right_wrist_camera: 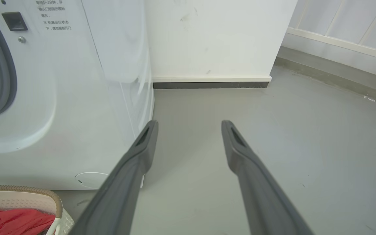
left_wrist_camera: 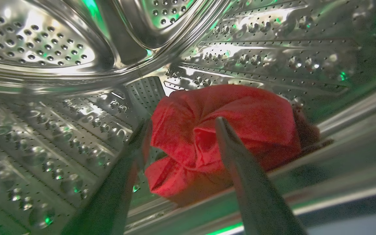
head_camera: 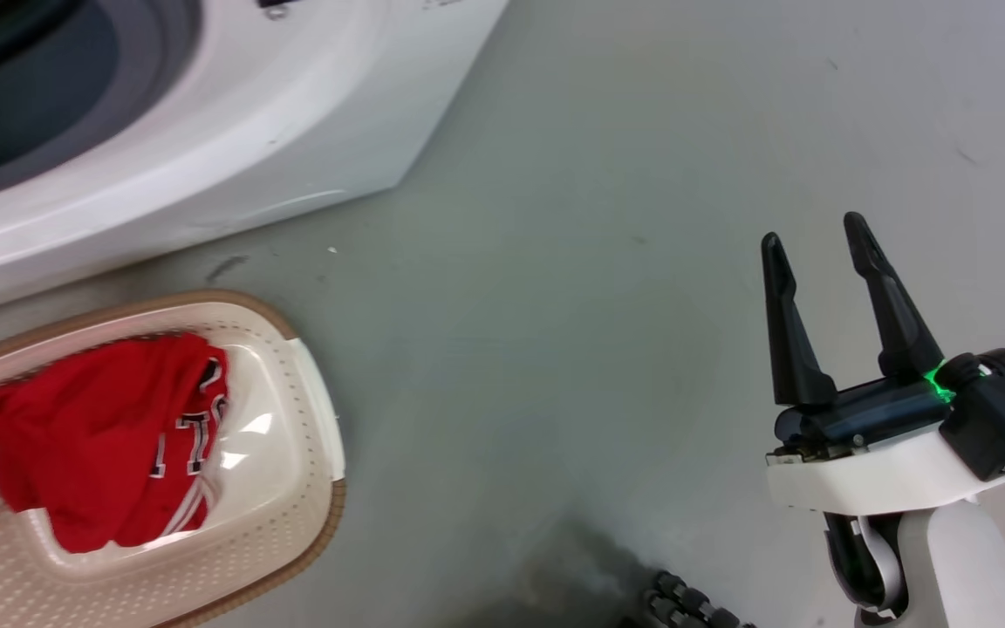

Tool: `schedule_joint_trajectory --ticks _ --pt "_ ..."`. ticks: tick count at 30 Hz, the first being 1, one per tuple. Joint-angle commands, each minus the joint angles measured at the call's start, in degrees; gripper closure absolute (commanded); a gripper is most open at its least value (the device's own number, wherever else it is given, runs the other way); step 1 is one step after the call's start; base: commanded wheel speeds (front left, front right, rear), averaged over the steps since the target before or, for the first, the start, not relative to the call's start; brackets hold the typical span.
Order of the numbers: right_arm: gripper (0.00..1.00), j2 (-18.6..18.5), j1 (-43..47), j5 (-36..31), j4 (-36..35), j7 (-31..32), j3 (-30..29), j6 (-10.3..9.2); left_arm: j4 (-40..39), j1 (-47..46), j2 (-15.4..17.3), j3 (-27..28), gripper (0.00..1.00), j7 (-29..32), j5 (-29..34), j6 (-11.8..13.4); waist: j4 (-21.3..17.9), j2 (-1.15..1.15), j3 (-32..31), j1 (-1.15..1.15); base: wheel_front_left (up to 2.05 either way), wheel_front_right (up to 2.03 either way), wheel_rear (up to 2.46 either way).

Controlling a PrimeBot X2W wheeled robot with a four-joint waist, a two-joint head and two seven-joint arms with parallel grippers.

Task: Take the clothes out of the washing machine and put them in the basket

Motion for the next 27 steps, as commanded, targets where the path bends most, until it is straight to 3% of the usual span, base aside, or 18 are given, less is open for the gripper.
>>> schedule_joint_trajectory --ticks 1,5,11,20,27 --pt "0.00 0.2 -0.9 1.0 -0.6 -0.1 0.8 -0.06 1.1 -2.8 1.3 -0.6 0.00 2.3 -1.8 0.0 -3.4 0.00 3.3 -0.01 0.00 0.00 0.00" --pt "0.00 0.2 -0.8 1.6 -1.1 -0.1 2.2 -0.06 2.5 -6.6 3.2 -2.5 0.00 4.8 -2.2 0.0 -4.8 0.00 4.9 -0.01 0.00 0.00 0.00" --pt "0.00 0.2 0.1 1.6 -2.1 -0.1 2.4 -0.06 5.2 -10.2 2.7 -3.7 0.00 6.4 -2.0 0.0 -4.8 0.00 6.3 -0.01 0.00 0.00 0.00" --pt "0.00 0.2 1.4 1.9 -3.8 -0.1 2.2 -0.06 10.4 -15.1 0.2 -6.1 0.00 6.0 0.6 1.1 -4.7 0.00 8.4 -0.01 0.00 0.00 0.00" --pt "0.00 0.2 1.5 1.8 -4.5 -0.1 2.4 -0.06 14.9 -16.2 -1.3 -7.5 0.00 4.6 0.8 0.5 -4.4 0.00 9.6 -0.01 0.02 0.02 0.02"
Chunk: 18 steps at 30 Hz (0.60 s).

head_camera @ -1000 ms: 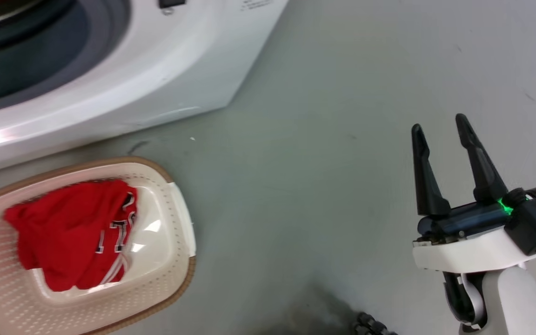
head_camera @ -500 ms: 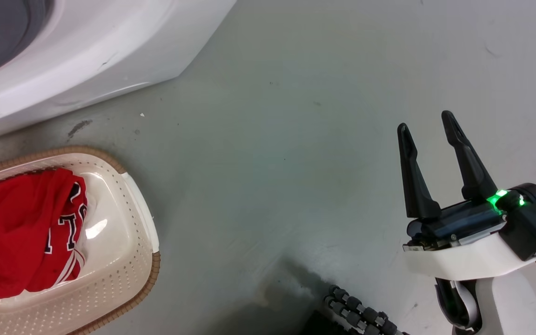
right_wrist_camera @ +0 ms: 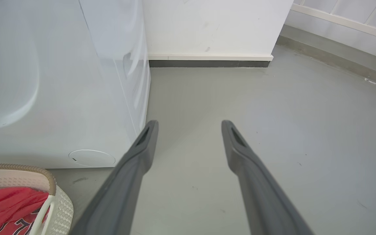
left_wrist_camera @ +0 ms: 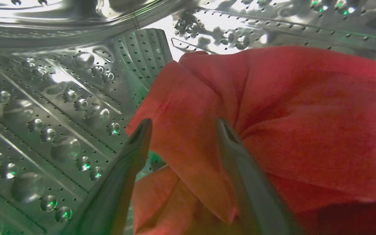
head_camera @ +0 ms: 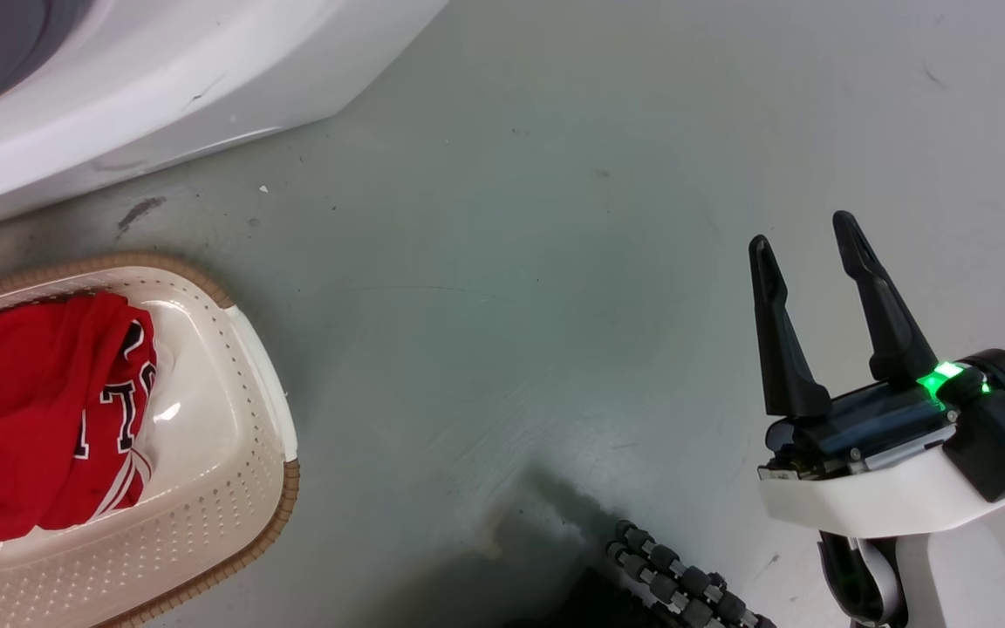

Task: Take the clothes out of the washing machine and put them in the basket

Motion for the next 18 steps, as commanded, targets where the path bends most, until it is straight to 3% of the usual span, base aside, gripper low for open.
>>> schedule_joint_trajectory --ticks 1,2,18 --pt "0.00 0.2 0.0 -0.1 -0.3 -0.1 0.1 -0.06 0.7 -0.2 -0.7 -0.7 0.47 -0.2 0.2 -0.4 0.1 0.00 0.2 -0.01 0.00 0.00 0.00" --pt "0.00 0.2 -0.1 -0.1 -0.3 -0.1 0.1 -0.06 0.9 -0.5 -0.9 -0.8 1.00 -0.6 -0.1 -0.5 0.2 0.00 0.4 -0.01 0.00 0.00 0.00" --pt "0.00 0.2 -3.4 -0.4 1.3 -0.1 1.1 -0.06 2.1 -4.0 0.0 -2.1 1.00 -11.3 -1.6 -0.8 0.5 0.00 -0.8 -0.01 0.00 0.00 0.00"
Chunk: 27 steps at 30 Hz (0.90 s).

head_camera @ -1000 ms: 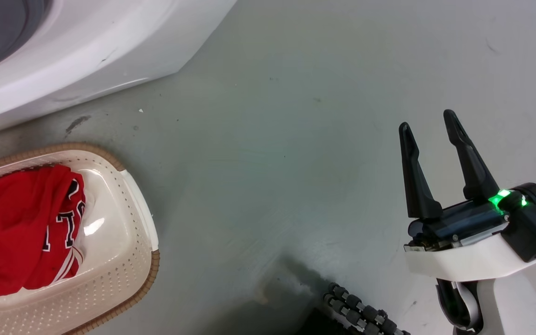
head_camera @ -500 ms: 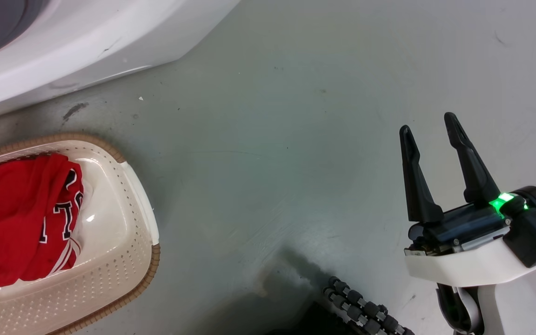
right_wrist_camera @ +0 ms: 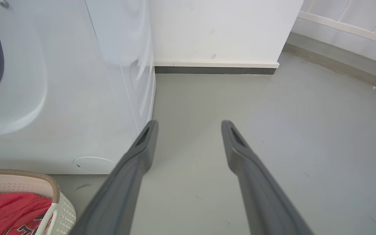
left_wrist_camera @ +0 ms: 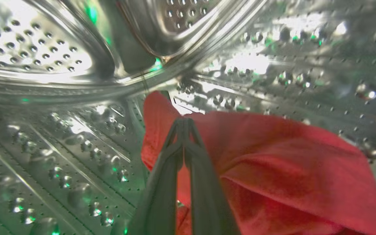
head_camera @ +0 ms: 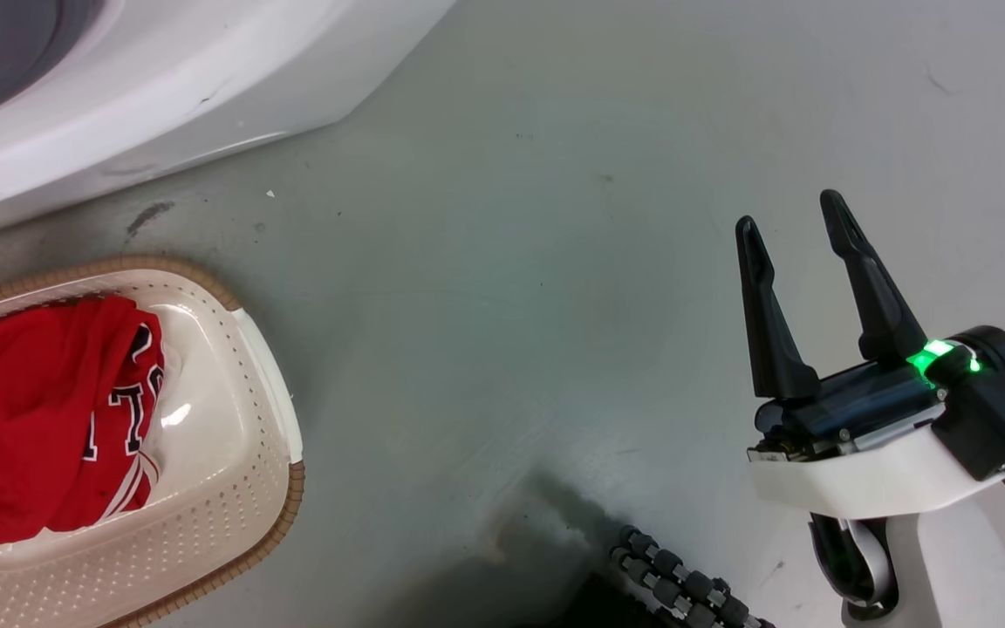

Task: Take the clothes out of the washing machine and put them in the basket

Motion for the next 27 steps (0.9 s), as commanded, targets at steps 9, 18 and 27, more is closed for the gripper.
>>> schedule_joint_trajectory --ticks 9,18,27 --pt "0.00 0.1 -2.6 -2.1 1.1 -0.1 -2.0 -0.06 -1.3 4.4 -2.0 -0.9 1.00 -7.1 -3.0 -0.1 3.8 0.00 -4.6 0.00 0.00 0.00 0.00" --pt "0.00 0.1 -2.5 -4.9 2.3 -0.1 -4.1 -0.06 -2.2 12.4 -4.8 -2.0 1.00 -15.9 -5.9 -0.1 9.1 0.00 -10.8 0.00 0.00 0.00 0.00" --pt "0.00 0.1 -0.2 -7.8 4.0 -0.1 -5.8 -0.05 -6.8 24.1 -7.5 -2.7 1.00 -20.4 -5.8 0.2 15.3 0.00 -19.0 0.00 0.00 0.00 0.00"
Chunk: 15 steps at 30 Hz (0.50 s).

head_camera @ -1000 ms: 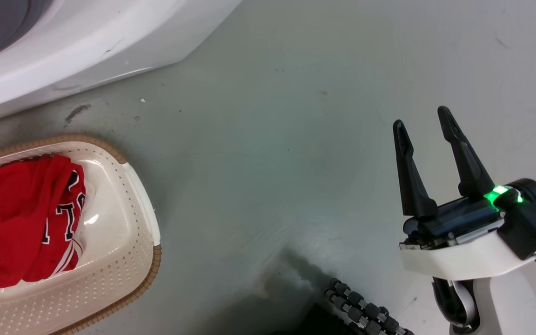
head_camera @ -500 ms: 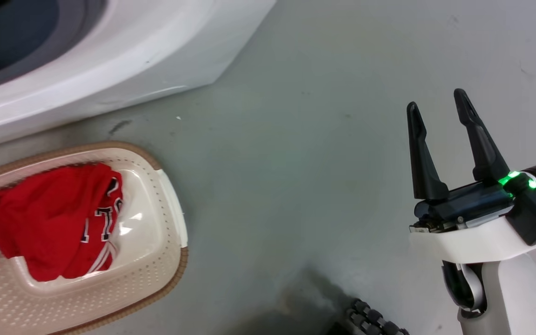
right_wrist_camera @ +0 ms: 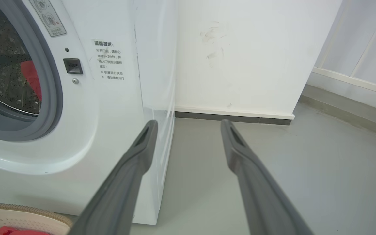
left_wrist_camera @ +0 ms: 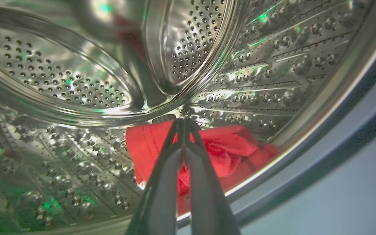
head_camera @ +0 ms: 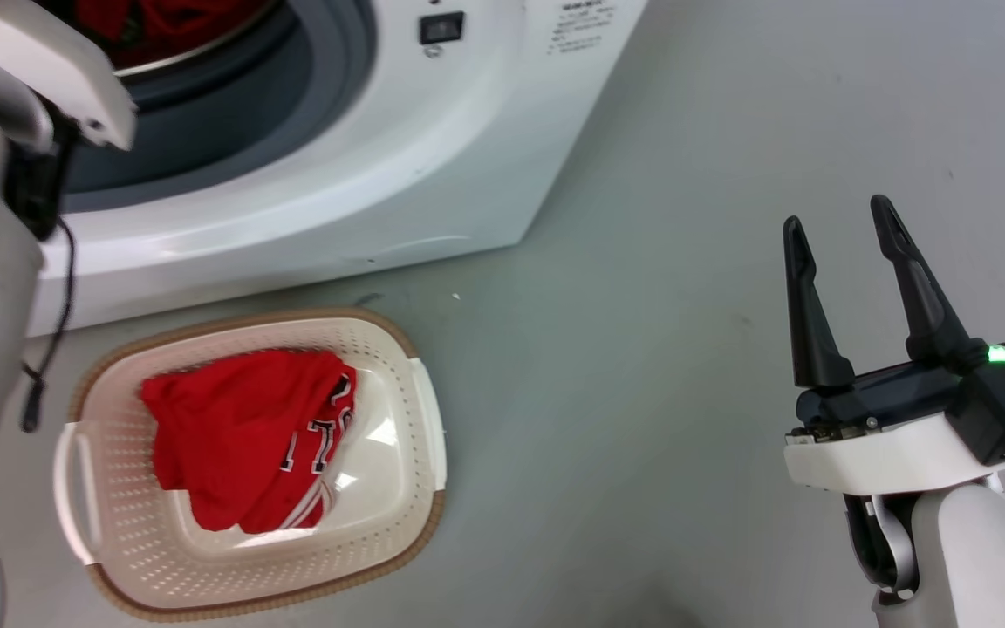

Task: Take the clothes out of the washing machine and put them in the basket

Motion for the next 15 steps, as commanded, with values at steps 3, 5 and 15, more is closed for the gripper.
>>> schedule_joint_trajectory --ticks 3,5,15 --pt "0.00 0.0 1.3 -1.1 0.7 -0.1 -0.6 -0.06 -6.6 5.1 -0.7 1.9 1.00 -0.5 1.8 1.6 4.2 0.00 -4.7 0.01 0.00 0.00 0.00" --pt "0.00 0.0 1.4 -1.3 1.1 -0.1 -0.8 -0.06 -10.9 8.5 -1.0 3.4 1.00 -0.4 3.1 2.5 5.2 0.00 -6.0 0.01 0.00 0.00 0.00" --pt "0.00 0.1 3.4 -2.0 2.7 -0.1 -1.5 -0.06 -28.7 22.8 -1.7 9.8 1.00 -0.4 9.0 6.4 8.4 0.00 -11.4 0.01 0.00 0.00 0.00"
